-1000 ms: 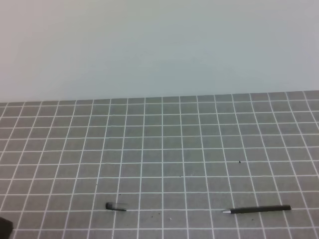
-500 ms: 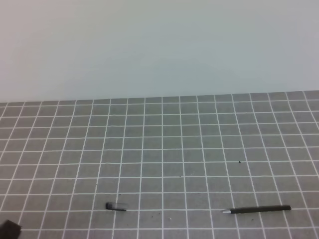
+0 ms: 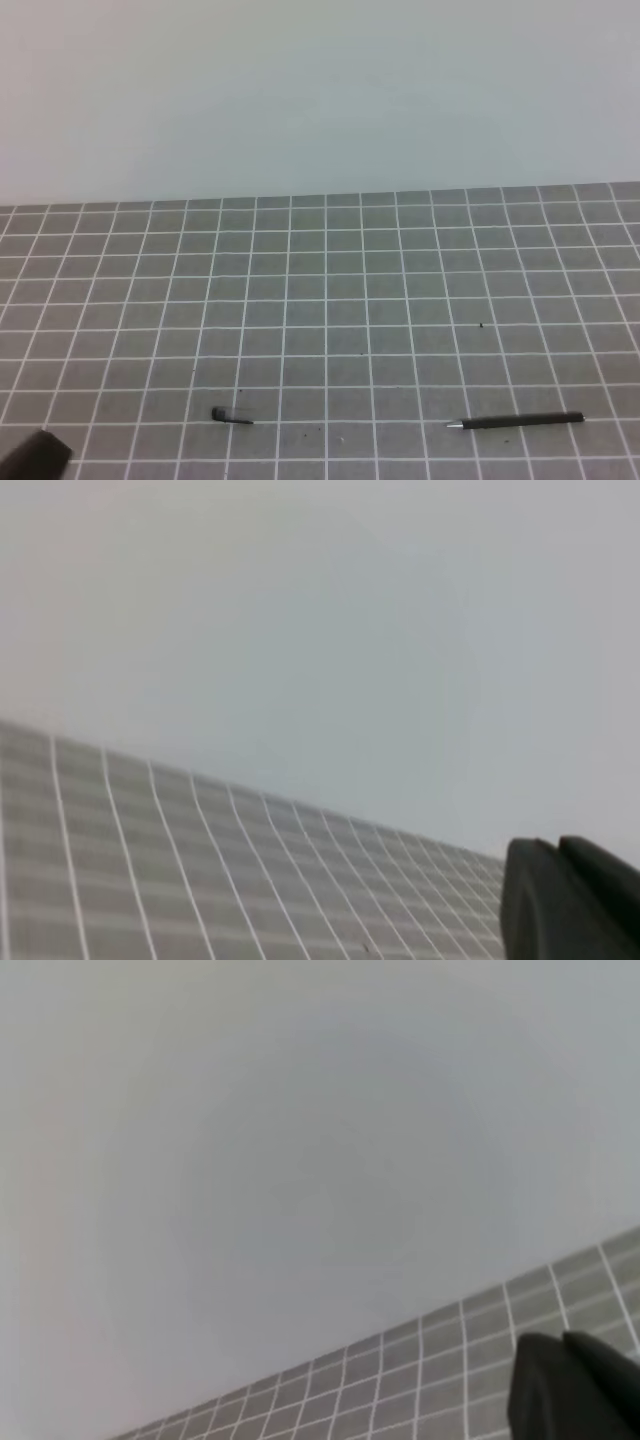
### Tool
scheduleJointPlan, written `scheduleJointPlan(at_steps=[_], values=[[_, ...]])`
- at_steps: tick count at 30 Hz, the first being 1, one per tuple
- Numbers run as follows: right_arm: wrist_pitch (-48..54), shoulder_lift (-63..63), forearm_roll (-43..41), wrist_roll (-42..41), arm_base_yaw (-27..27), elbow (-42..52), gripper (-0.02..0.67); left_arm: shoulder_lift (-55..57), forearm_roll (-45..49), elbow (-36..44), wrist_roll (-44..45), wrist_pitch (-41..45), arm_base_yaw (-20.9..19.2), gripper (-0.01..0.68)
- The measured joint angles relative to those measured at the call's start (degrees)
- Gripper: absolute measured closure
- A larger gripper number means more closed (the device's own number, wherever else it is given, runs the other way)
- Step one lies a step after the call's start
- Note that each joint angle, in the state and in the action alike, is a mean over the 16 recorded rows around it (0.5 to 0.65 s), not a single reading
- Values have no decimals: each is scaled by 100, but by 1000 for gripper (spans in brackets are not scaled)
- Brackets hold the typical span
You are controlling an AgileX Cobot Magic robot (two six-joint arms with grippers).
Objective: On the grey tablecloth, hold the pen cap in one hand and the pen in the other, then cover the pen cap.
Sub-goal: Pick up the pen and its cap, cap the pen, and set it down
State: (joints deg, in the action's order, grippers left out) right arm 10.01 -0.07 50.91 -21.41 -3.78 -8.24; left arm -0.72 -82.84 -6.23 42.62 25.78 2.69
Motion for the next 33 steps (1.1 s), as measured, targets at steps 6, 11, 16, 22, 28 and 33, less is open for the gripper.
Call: scheduleJointPlan(at_steps=[6,11,16,22,28,33], values=[[405,51,-10,-1211,0,-796,641,400,768,-604,284,-48,0,676],[845,369,-125,-1919,1,-1390,641,1039,1637,-1141,289,27,0,676],[1315,1002,-383,-2342,45,-1848,641,1824,2449,-1660,293,219,23,676],[2066,2126,-764,-2551,180,-2250,641,2672,3489,-2170,196,481,196,676],[2891,3327,-1120,-2521,332,-2545,641,3408,4651,-2522,-250,826,450,676],[3504,4164,-1226,-2522,404,-2724,641,3997,5436,-2766,-609,1082,625,676]])
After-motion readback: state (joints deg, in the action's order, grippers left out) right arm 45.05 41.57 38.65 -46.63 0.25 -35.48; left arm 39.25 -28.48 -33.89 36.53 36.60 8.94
